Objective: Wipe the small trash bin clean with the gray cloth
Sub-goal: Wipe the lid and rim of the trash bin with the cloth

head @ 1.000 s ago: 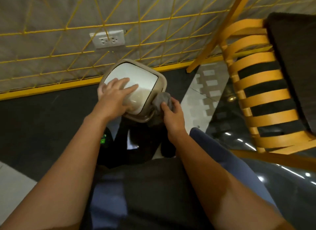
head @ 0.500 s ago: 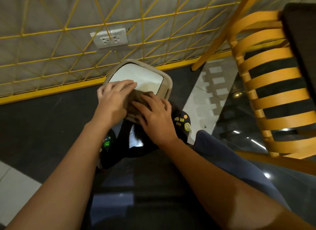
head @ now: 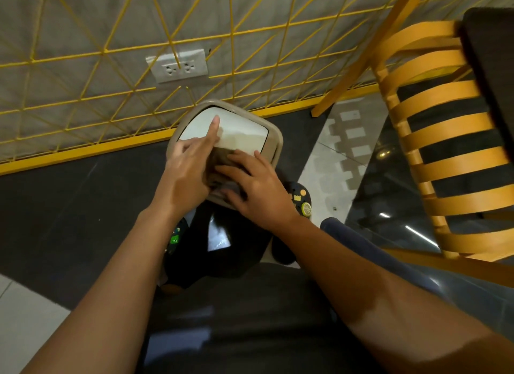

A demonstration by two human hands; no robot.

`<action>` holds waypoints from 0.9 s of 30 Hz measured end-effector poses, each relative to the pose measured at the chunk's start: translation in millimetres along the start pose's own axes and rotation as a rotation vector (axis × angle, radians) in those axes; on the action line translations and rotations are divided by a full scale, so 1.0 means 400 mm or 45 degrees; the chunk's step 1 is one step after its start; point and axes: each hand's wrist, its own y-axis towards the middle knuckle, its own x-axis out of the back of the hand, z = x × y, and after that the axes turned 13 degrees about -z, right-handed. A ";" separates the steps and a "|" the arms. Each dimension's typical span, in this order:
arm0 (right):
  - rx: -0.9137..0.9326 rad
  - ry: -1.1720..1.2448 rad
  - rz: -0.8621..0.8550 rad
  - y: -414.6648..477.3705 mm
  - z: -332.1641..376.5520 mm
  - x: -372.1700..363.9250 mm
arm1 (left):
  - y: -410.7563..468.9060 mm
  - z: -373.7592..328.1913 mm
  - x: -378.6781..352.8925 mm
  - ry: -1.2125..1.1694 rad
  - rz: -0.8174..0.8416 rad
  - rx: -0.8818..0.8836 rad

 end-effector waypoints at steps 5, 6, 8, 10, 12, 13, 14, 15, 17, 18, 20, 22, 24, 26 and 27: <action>-0.164 0.048 -0.008 0.063 -0.015 0.000 | 0.002 0.002 -0.002 0.013 -0.030 -0.023; -0.211 0.071 -0.011 0.075 -0.016 -0.002 | 0.004 -0.002 0.000 -0.004 -0.025 0.003; -0.324 0.103 -0.045 0.096 -0.022 -0.005 | 0.004 -0.013 0.007 -0.041 0.010 0.064; -0.478 0.099 -0.071 0.115 -0.039 -0.004 | 0.003 -0.020 0.011 -0.045 0.026 0.063; -0.638 0.092 -0.090 0.126 -0.060 0.003 | 0.004 -0.026 0.013 -0.021 0.032 0.041; -0.724 0.133 -0.135 0.125 -0.068 0.011 | 0.004 -0.030 0.015 0.006 0.041 0.034; -0.823 0.208 -0.230 0.121 -0.074 0.024 | 0.004 -0.037 0.018 0.039 0.055 0.031; -0.952 0.306 -0.375 0.111 -0.077 0.040 | 0.004 -0.044 0.020 0.069 0.070 0.029; -1.283 0.494 -0.690 0.084 -0.084 0.071 | 0.006 -0.056 0.024 0.117 0.097 0.014; -1.434 0.577 -0.833 0.065 -0.089 0.084 | 0.008 -0.062 0.025 0.141 0.116 0.013; -1.653 0.698 -0.984 0.015 -0.100 0.090 | 0.012 -0.070 0.025 0.189 0.158 0.032; -1.738 0.744 -0.917 -0.034 -0.088 0.071 | 0.014 -0.081 0.023 0.238 0.181 0.057; -1.672 0.759 -0.791 -0.066 -0.046 0.038 | 0.013 -0.096 0.017 0.303 0.186 0.062; -1.485 0.778 -0.692 -0.080 0.001 0.002 | 0.009 -0.104 0.004 0.351 0.153 0.054; -1.414 0.780 -0.666 -0.081 0.020 -0.016 | 0.008 -0.104 -0.003 0.359 0.124 0.044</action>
